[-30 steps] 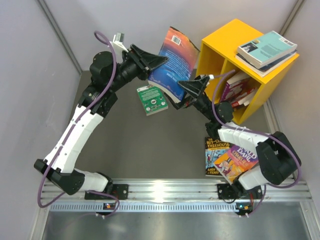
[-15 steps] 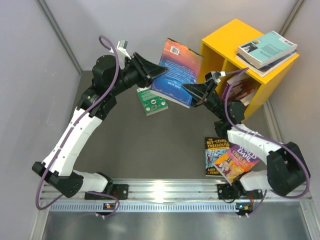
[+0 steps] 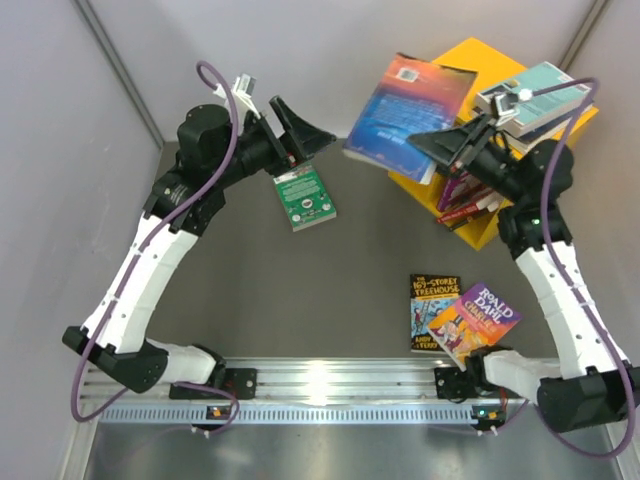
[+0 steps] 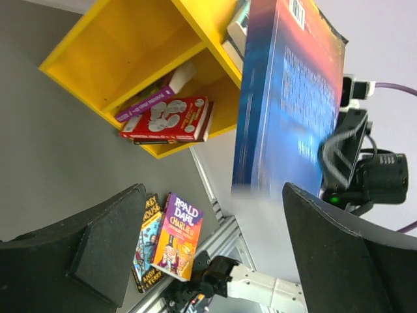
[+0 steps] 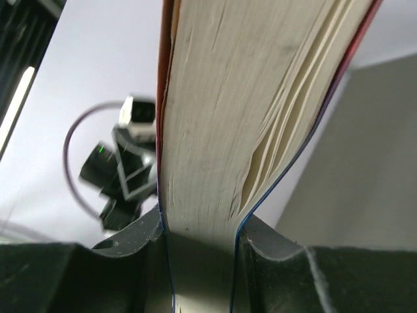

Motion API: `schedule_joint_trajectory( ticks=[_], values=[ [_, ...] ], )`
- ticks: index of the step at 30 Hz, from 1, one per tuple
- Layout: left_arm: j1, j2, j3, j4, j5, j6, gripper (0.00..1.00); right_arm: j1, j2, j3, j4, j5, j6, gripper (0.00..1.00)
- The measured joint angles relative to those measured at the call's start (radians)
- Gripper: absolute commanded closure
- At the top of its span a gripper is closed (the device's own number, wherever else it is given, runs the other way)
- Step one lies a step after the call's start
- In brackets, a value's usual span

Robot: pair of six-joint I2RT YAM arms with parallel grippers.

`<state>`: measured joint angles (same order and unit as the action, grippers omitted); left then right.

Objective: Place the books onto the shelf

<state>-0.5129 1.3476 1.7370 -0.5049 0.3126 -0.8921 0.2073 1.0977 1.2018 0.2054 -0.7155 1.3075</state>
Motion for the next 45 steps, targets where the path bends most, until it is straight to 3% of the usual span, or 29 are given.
schedule_joint_trajectory(
  ticks=[6, 15, 20, 29, 38, 40, 44, 45],
  values=[
    [0.05, -0.046, -0.019, -0.045, -0.007, 0.051, 0.08, -0.219, 0.114, 0.175, -0.163, 0.005, -0.044, 1.0],
    [0.067, -0.177, -0.136, -0.063, -0.007, 0.073, 0.09, -0.455, 0.356, 0.517, -0.218, -0.022, 0.01, 1.0],
    [0.068, -0.26, -0.214, -0.08, -0.017, 0.075, 0.09, -0.592, 0.405, 0.561, -0.246, -0.016, 0.031, 1.0],
    [0.07, -0.349, -0.325, -0.08, -0.031, 0.075, 0.1, -0.621, 0.467, 0.56, -0.438, -0.024, -0.018, 1.0],
    [0.072, -0.35, -0.367, -0.079, -0.031, 0.073, 0.1, -0.631, 0.477, 0.554, -0.507, -0.011, -0.086, 1.0],
    [0.072, -0.351, -0.368, -0.078, -0.031, 0.074, 0.1, -0.633, 0.472, 0.534, -0.51, -0.007, -0.099, 0.96],
    [0.073, -0.351, -0.373, -0.077, -0.031, 0.074, 0.1, -0.634, 0.465, 0.513, -0.506, -0.004, -0.102, 0.55],
    [0.074, -0.351, -0.374, -0.078, -0.031, 0.075, 0.1, -0.634, 0.462, 0.512, -0.507, -0.002, -0.105, 0.49]
  ],
)
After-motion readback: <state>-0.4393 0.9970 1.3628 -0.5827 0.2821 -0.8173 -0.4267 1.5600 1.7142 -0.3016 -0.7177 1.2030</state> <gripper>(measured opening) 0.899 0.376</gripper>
